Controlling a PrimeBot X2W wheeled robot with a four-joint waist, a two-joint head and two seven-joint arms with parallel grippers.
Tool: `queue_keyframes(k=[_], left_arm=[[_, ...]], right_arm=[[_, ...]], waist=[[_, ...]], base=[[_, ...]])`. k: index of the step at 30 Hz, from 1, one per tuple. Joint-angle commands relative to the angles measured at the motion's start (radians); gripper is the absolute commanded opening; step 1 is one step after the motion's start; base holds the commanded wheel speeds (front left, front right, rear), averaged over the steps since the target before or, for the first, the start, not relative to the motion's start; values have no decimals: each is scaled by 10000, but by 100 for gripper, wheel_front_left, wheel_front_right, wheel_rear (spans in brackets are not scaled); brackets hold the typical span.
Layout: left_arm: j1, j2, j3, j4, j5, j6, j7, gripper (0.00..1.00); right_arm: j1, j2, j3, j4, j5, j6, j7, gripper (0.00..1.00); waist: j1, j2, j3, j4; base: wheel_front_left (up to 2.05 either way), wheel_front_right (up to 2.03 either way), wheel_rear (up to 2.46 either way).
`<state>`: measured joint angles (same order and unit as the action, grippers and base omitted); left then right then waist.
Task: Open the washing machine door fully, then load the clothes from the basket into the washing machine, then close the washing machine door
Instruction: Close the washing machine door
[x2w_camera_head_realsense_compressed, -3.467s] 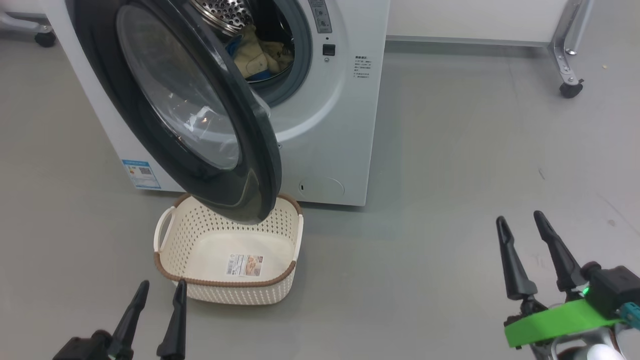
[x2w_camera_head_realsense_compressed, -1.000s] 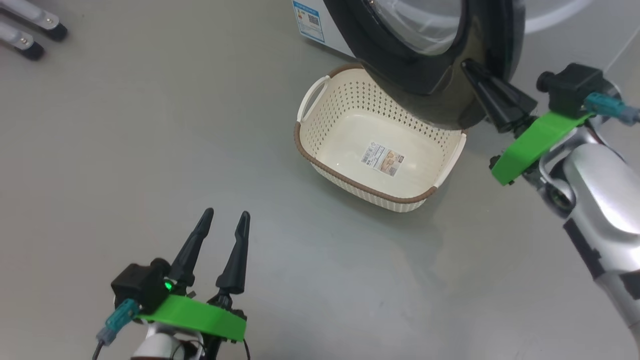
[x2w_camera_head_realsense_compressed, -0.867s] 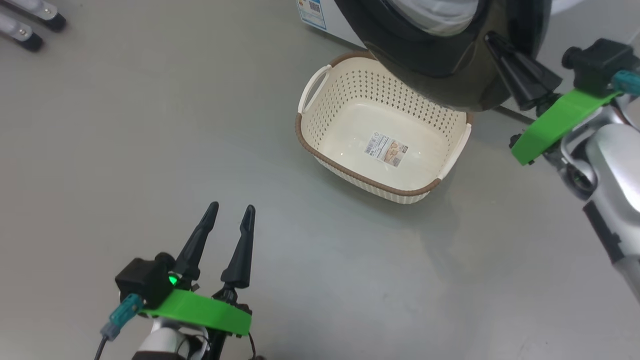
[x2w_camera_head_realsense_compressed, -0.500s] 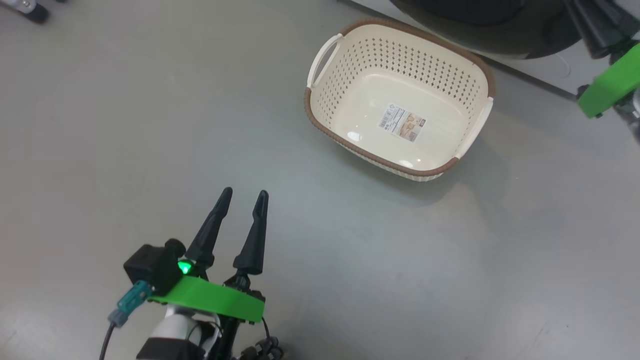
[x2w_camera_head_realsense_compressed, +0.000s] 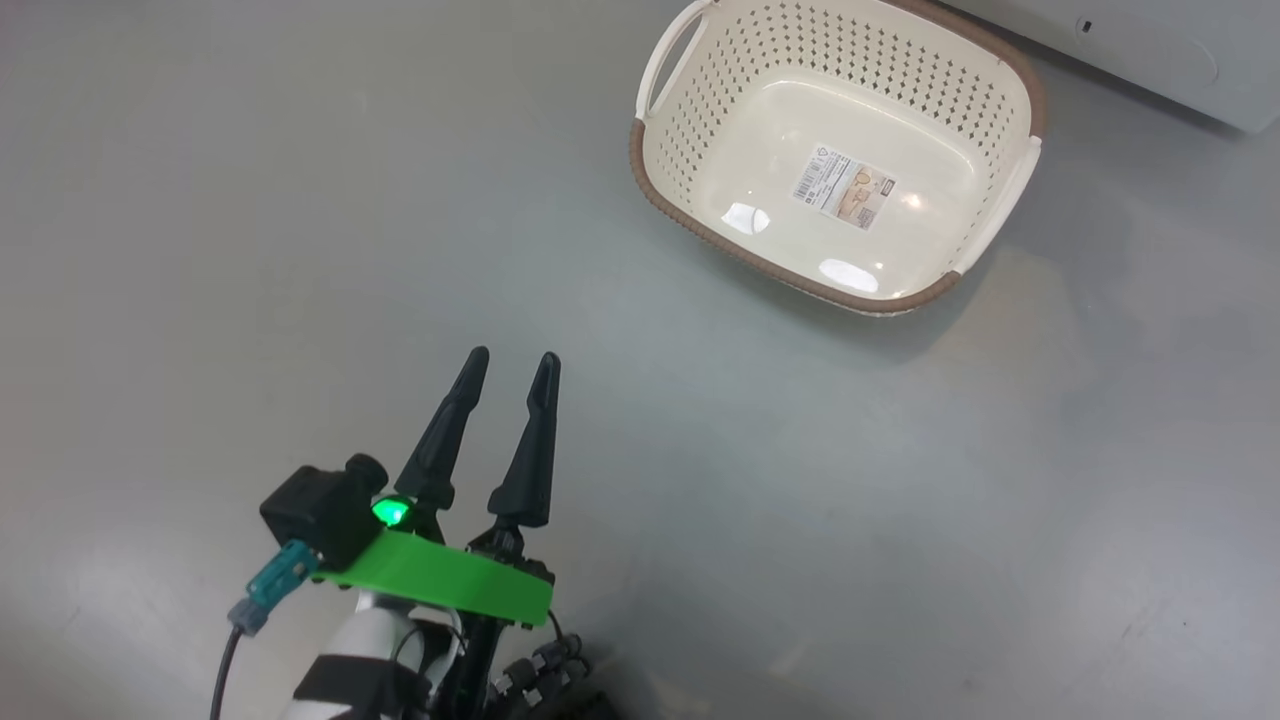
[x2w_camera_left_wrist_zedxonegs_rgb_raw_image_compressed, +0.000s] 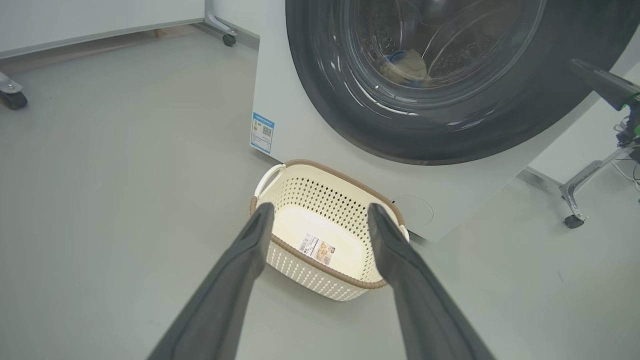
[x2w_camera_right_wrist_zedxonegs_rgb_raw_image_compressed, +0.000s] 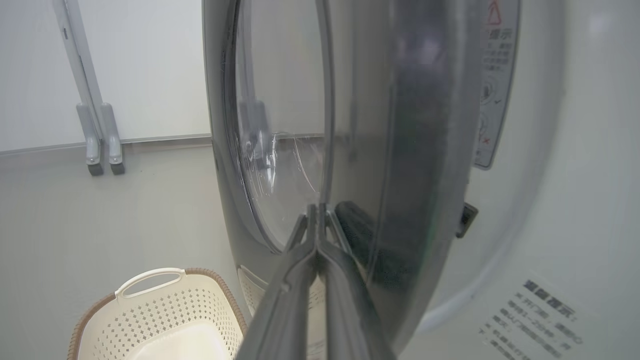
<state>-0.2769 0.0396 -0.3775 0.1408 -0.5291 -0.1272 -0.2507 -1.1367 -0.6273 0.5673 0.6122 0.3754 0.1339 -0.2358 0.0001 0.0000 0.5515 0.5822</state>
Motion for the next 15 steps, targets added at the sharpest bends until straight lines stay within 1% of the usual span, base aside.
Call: queue_keyframes(k=[1,7,11,15], left_arm=[[5,141,287,-292,-4,-34,-111,100],[-56,116,274,-324,37,-35,-111,100],[-68,111,273,-350,-23,-35,-111,100],[-64,109,260,-381,-88,-35,-111,100]], right_arm=[[-419,-276,48,-129,-6,-32,118,0],[-1389,-561,185,240,-44,-32,190,0],[-1936,-521,-1,635,-210,-32,143,0],[-2196,-425,37,955,-317,-32,83,0]], waist=[[-1,0,122,14],[-1,0,356,17],[-1,0,474,17],[-1,0,502,15]], base=[[0,0,0],[0,0,0],[0,0,0],[0,0,0]])
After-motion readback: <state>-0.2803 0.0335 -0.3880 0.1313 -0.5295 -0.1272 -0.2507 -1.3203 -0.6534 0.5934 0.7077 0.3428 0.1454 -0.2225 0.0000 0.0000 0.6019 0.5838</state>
